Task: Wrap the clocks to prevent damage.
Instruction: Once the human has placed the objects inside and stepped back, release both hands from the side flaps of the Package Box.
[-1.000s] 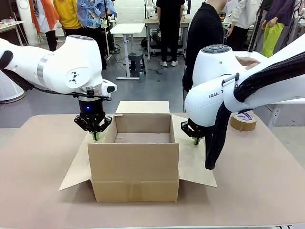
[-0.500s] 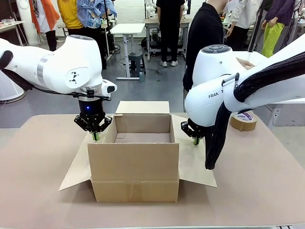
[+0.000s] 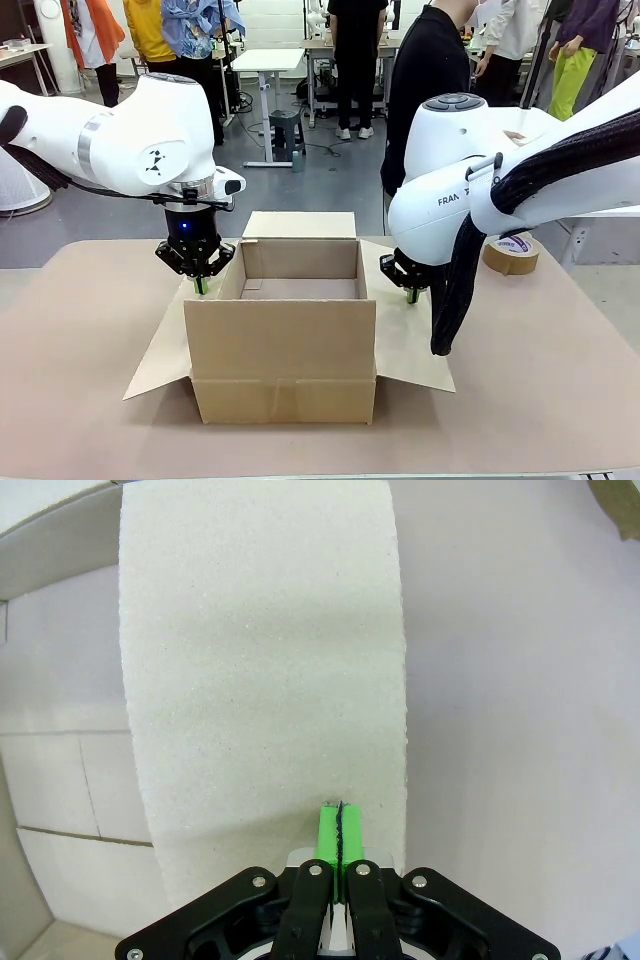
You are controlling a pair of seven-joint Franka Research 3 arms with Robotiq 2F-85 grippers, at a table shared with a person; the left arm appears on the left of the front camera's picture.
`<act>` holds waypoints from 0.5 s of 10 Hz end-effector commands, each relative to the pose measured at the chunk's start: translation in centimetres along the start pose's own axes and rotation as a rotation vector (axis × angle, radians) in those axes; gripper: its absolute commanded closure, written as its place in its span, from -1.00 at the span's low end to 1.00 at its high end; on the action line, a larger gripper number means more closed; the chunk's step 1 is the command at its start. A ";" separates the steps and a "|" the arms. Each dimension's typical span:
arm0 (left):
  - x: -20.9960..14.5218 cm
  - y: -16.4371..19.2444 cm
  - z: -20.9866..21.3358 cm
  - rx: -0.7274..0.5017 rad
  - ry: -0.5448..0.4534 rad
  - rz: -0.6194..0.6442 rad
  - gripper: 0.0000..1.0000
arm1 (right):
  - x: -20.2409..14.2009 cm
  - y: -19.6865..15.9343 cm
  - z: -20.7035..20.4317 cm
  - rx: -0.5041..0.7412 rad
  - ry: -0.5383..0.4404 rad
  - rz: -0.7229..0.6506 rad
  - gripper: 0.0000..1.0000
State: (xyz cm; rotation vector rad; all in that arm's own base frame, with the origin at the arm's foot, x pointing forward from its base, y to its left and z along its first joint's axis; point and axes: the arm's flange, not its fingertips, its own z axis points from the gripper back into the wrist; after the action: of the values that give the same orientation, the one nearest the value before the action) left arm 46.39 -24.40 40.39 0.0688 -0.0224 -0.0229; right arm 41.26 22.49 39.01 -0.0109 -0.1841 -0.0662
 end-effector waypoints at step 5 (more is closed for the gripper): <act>0.0 -0.1 -0.1 0.019 -0.008 0.010 0.99 | -0.1 0.0 -0.1 -0.002 0.001 0.001 0.98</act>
State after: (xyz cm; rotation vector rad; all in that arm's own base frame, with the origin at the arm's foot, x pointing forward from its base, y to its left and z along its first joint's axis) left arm 46.39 -24.40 40.39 0.0688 -0.0224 -0.0229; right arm 41.26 22.49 39.01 -0.0109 -0.1841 -0.0663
